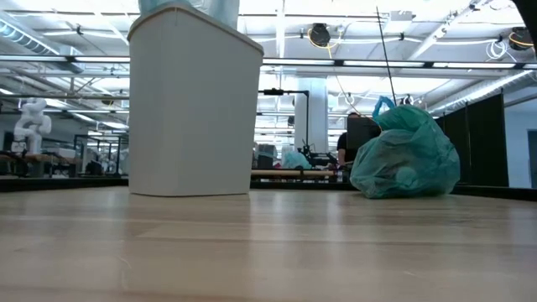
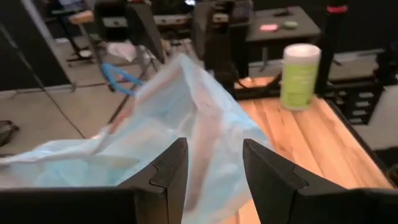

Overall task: Place trash/remove bag and relplace
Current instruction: Insert a new trash bag into the trash bin

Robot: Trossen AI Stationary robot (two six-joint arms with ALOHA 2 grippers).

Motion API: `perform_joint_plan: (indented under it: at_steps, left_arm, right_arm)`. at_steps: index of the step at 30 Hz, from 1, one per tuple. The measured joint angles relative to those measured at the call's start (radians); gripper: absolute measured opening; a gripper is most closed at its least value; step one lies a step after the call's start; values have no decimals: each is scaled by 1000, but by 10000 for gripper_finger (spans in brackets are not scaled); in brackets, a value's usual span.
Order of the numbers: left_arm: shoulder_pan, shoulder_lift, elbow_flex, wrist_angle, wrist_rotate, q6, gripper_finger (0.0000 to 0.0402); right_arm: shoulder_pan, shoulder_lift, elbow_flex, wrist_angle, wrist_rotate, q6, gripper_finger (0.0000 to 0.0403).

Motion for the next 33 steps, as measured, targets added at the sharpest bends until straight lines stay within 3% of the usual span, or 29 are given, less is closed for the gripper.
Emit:
perform_joint_plan:
  at_steps: [4,10,12,17,22,26,29,31,33]
  left_arm:
    - [0,25,0,-34,-2,7,150]
    - [1,90,-1,-78,-235,33,151]
    - [1,101,-1,-67,-276,58,151]
    - [1,95,-1,-11,-186,65,151]
    - [1,94,-1,-44,-184,72,150]
    - [1,121,-1,-99,-313,137,122]
    - [1,174,-1,-100,-403,172,64]
    - [1,195,-1,-91,-488,198,20]
    - [2,212,-3,-47,-621,234,9]
  right_arm:
    - [16,16,0,28,46,-35,147]
    - [19,29,0,34,61,-45,27]
    - [19,30,0,34,62,-44,7]
    - [19,30,0,27,61,-16,27]
    - [19,30,0,25,57,-40,33]
    - [19,30,0,34,96,-75,10]
    - [18,30,0,58,194,-105,3]
    - [14,30,0,88,255,-135,2]
    - [13,30,0,139,319,-180,1]
